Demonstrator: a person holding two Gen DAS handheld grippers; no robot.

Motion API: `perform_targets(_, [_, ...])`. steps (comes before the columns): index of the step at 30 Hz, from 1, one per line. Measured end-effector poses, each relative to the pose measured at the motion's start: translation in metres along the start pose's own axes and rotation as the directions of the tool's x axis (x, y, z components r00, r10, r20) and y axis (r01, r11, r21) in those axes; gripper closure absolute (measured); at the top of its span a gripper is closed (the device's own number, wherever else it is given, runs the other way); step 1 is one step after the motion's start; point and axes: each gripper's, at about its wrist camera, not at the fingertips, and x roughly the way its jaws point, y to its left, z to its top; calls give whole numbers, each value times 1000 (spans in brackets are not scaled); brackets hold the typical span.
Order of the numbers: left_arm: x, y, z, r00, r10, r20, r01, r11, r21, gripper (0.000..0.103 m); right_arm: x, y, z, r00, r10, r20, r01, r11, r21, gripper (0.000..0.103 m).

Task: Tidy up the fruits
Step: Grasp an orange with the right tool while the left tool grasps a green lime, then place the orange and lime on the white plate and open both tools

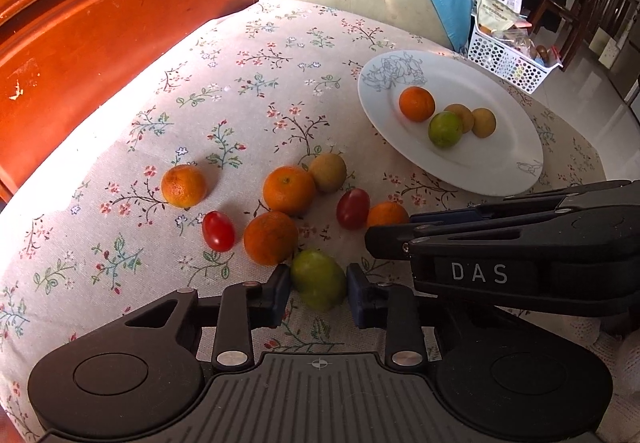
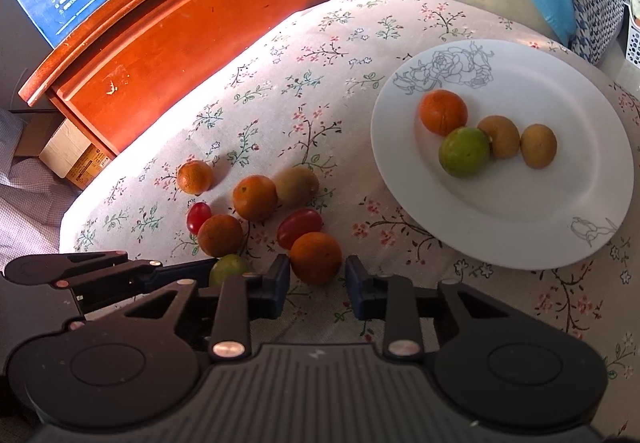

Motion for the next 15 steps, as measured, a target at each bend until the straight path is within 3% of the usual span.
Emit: perform_targets(15, [-8,1,1,1000,0,21,1,1000,-26,75,-11,-2,2,999,15,28,-16,1000,13,75])
